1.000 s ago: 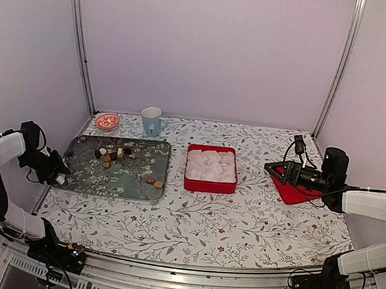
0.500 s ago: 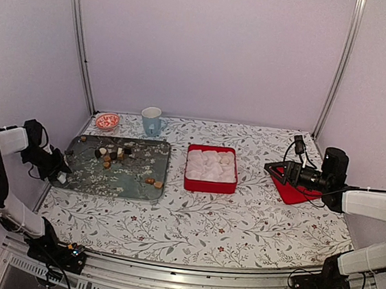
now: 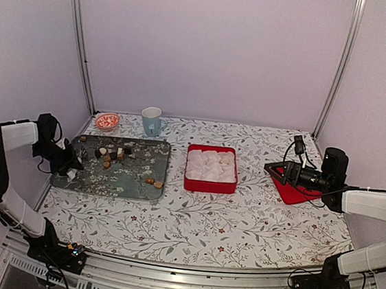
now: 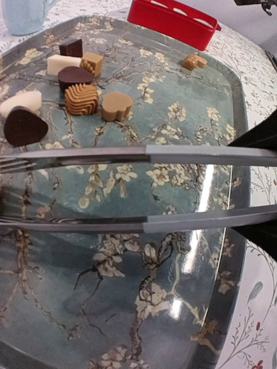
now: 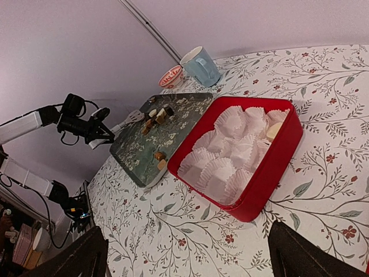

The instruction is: Pack the chocolate

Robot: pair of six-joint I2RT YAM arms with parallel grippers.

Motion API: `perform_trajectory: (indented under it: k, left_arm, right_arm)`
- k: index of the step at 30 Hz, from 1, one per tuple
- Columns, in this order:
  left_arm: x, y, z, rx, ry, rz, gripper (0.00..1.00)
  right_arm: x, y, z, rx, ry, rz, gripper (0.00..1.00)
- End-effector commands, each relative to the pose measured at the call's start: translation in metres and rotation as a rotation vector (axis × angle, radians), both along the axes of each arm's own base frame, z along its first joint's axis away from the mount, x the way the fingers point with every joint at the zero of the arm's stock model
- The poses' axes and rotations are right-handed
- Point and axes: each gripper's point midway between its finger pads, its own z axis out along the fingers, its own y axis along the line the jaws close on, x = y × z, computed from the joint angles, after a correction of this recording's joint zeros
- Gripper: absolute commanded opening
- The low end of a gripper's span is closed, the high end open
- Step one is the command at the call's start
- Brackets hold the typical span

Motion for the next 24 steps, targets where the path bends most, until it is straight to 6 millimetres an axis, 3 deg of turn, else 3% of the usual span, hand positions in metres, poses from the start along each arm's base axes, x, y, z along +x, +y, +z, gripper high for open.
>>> perform_trajectory:
  k: [1,10,24]
  left_arm:
    - [0.008,0.005,0.009,0.032,-0.024,-0.006,0.27]
    - [0.004,0.004,0.01,0.044,-0.012,-0.021,0.26]
    - [0.019,-0.018,0.059,0.128,-0.154,-0.148,0.24]
  right_arm:
    - [0.002,0.0,0.007,0.004,-0.012,0.011,0.99]
    - [0.002,-0.001,0.006,0.005,-0.01,0.01,0.99]
    - [0.001,0.0,0.007,0.01,-0.005,0.019,0.99]
